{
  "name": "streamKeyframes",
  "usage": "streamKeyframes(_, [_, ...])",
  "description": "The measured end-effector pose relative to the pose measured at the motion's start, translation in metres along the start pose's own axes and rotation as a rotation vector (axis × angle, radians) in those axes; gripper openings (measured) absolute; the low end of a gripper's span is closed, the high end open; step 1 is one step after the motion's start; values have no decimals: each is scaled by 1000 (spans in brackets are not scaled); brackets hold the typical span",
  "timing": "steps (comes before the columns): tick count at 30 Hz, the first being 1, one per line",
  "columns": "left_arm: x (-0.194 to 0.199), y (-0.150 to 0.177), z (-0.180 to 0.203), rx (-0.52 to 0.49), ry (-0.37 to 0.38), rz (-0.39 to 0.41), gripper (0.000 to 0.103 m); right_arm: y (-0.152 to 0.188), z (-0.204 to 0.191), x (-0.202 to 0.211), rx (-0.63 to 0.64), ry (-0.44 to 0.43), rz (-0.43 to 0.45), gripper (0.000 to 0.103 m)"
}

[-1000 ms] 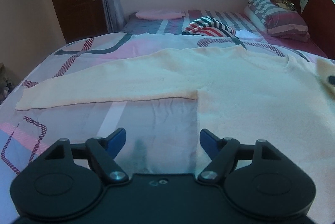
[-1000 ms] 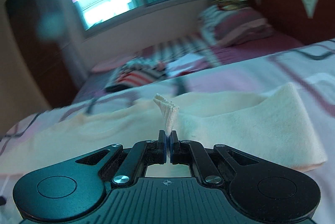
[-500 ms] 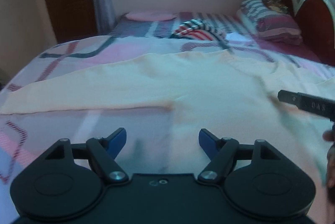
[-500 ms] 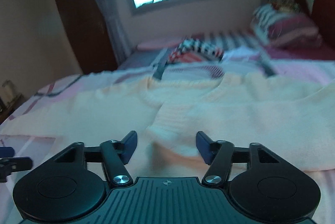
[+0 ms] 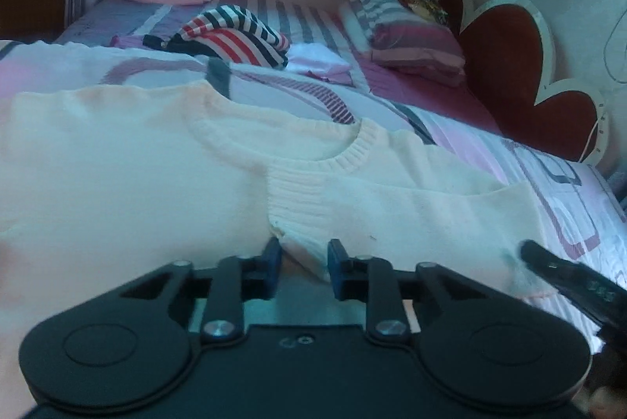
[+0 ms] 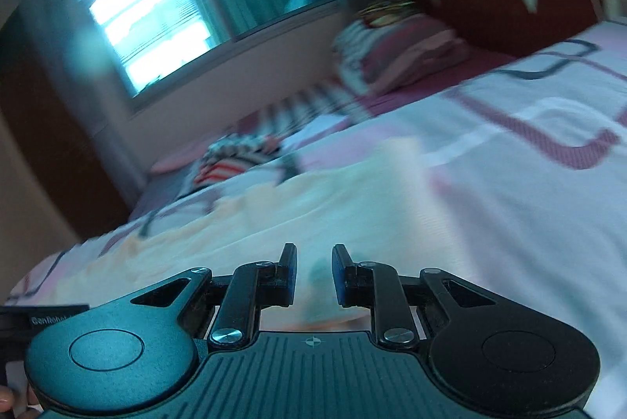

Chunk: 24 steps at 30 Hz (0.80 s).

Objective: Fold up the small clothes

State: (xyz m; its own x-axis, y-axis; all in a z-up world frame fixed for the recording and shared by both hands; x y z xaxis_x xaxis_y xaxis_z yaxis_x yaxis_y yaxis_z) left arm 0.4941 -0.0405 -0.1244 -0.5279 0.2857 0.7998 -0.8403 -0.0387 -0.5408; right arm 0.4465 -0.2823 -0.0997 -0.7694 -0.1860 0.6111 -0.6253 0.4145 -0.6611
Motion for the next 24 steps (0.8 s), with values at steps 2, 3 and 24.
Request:
streamKeyframes(2, [-4,1,3,-11,-9,8,4,-6,14,3,-31,33,14,21])
streamKeyframes(3, [-2,2,1,-9,-8,20,4,-8,22,7,-44,45,19,21])
streamKeyframes(24, [72,-5,-98,51,-192,159,3,-12,21,10,-80,41,22,20])
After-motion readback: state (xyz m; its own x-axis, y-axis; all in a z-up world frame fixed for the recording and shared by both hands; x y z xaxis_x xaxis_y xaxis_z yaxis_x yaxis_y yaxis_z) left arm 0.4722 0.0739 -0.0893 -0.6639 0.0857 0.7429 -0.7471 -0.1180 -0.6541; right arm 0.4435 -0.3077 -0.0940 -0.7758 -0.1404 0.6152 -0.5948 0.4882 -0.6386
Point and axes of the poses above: each gripper's, at about its wrist camera, not at the fingertips, and x roughly against the way its jaws point, z to its right, y to its underside, the point moved 1 cm from there along -x, roughly the way its jaws point, and after that the axes turned 8 degrees about -z, right-handed, at the moved point
